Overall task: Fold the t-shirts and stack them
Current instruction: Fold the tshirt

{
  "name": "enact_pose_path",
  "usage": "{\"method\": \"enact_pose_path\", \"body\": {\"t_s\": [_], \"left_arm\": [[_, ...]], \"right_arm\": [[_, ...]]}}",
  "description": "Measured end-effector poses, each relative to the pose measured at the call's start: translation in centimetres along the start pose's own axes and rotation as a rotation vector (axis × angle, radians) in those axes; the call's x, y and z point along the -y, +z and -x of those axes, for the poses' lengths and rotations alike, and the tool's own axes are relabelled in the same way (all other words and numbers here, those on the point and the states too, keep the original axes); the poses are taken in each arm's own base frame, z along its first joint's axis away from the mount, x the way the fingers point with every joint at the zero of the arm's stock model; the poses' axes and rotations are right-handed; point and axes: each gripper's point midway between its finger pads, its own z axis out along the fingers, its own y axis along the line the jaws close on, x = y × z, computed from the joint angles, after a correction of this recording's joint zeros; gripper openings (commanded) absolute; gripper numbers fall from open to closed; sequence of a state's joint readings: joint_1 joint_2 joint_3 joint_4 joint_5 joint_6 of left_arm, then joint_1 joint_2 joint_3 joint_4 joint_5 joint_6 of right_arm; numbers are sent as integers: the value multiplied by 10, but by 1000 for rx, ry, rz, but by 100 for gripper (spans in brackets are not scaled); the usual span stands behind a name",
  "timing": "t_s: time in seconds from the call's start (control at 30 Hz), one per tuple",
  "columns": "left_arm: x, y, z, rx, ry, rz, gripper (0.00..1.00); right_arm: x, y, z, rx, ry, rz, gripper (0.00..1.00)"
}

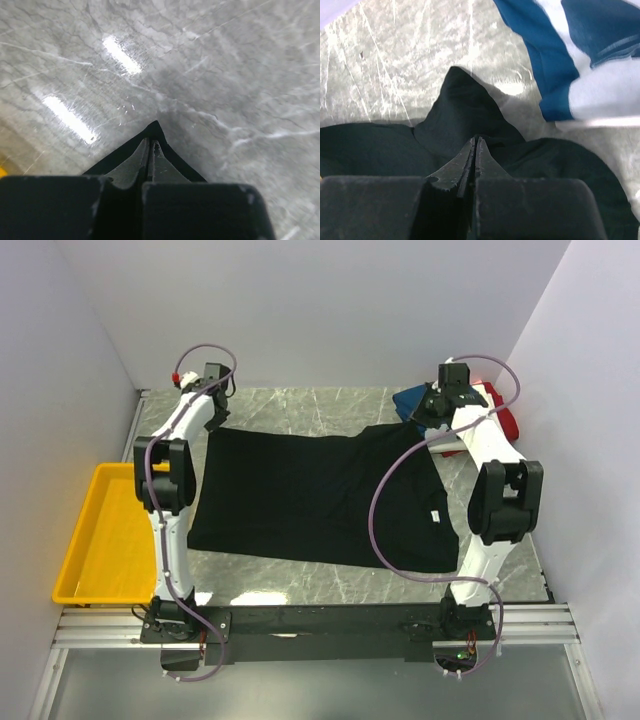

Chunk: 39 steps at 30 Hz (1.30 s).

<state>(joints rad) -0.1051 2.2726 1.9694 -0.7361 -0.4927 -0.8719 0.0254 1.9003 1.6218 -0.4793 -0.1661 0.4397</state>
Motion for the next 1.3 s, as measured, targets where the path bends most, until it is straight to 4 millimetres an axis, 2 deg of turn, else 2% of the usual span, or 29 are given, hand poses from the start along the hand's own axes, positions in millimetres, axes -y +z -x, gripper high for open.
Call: {"method": "enact_pose_path", "body": {"t_s": [0.13,0.37,0.63,0.83,0.97,1.1,1.3], "left_arm": [[-3,-13,6,13,-18,-20,0],[-32,-24,-14,-19,-38,6,0],[-72,-42,-41,-62,-107,13,0],[-96,-54,-50,-63,-159,2,0],[-107,-55,-57,-69,-181,6,0],[-114,-55,-65,-76,-180,11,0],[-124,-65,-68,-72,-199,-2,0]], "right_arm": [[3,-10,-7,8,8,1,0],[17,-33,-35,8,39,-18,0],[34,-74,-86,33,118,-6,0],[47,-85,-124,25,171,6,0],[56,-90,-148,4,197,7,0],[60,-95,-156,12,202,11,0],[74,-98,-156,28,239,7,0]]}}
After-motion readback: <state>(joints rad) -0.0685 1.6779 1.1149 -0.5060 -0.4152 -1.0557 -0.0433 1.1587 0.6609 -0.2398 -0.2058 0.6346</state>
